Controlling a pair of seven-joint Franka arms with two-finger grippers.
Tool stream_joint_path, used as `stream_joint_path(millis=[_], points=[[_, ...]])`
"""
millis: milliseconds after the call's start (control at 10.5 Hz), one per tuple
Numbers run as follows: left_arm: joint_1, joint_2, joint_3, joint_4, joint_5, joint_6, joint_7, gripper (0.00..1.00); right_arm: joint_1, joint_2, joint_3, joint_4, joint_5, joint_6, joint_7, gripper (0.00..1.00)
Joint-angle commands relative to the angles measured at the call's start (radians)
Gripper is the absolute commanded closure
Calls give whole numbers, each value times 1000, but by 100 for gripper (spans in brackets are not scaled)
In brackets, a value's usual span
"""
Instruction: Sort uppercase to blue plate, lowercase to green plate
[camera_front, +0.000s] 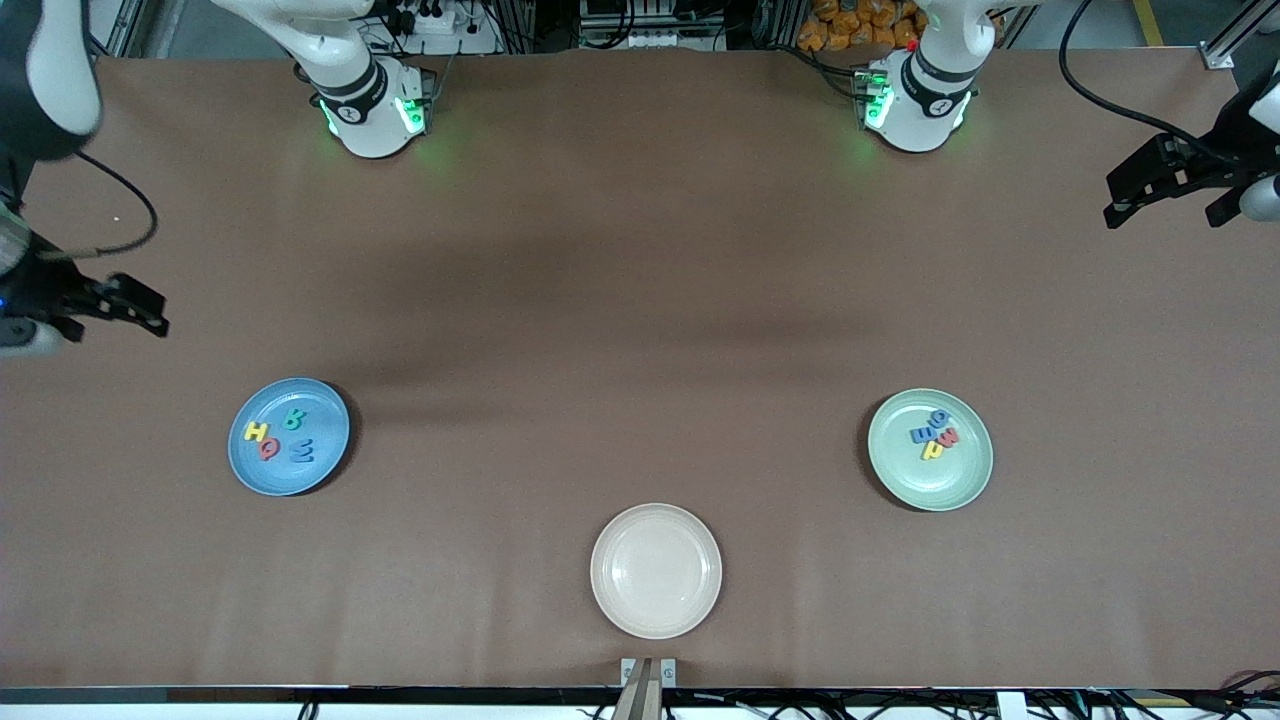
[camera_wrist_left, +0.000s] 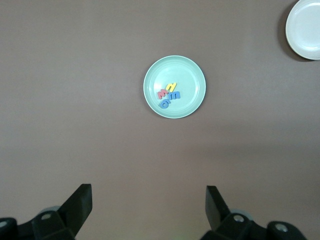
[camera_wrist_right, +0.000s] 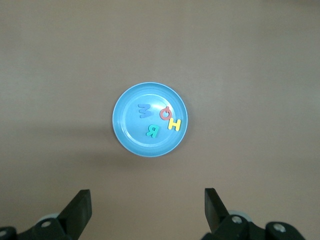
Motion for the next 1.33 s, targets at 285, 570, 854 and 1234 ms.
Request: stream_joint_path(millis=[285,570,854,1234], points=[[-29,38,26,62,-6,-55,-3,0,14,8,-18,230,108,-243,36,0],[-29,56,29,93,-21,-84,-3,0,18,8,-16,224,106,-273,49,0],[-31,70,20,110,-15,-82,-14,0,15,8,-14,224,93,-261,52,0],[-31,74,18,110,-15,-81,-14,0,11,2,-17,223,90,-261,49,0]])
